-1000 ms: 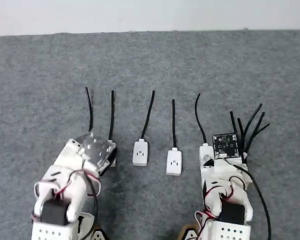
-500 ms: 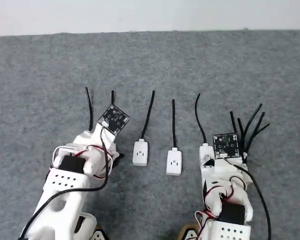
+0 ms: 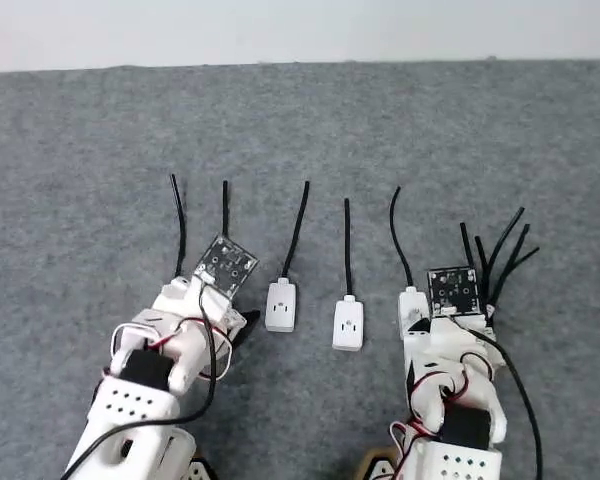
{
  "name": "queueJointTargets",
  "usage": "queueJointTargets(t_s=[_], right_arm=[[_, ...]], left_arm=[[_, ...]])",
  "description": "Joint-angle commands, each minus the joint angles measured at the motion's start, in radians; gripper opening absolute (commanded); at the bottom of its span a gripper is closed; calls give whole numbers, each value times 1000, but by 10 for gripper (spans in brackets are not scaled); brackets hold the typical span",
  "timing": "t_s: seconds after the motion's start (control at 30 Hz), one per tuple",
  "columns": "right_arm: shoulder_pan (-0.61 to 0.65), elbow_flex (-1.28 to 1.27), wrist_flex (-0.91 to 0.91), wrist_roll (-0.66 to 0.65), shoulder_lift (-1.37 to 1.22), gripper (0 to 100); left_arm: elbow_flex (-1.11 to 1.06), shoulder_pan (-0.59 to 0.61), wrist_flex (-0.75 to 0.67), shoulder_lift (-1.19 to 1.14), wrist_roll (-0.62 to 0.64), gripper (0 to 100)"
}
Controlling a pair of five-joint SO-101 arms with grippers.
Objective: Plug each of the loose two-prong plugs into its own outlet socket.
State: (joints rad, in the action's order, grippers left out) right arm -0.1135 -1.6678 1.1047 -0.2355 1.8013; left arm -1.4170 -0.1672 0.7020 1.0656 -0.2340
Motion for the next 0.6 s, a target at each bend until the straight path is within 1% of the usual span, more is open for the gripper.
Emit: queueJointTargets(t_s=[0.0,0.1,0.17,0.3,0.37,0.57], right_arm=[[-16,127,76,-55,1,192],[-97,281,97,-63,-1,277],[-131,391,105,-66,-2,282],[-130,529,160,-69,-81,262],[-130,568,165,-69,-188,262],[-131,700,170,-69,-630,262]], left_arm=[[-12,48,-34,80,12,272],[-30,51,-34,117,8,272],[-39,51,-34,137,6,272],[-41,51,-34,143,6,272],[-41,51,-34,143,6,272],[-41,51,-34,140,5,272]])
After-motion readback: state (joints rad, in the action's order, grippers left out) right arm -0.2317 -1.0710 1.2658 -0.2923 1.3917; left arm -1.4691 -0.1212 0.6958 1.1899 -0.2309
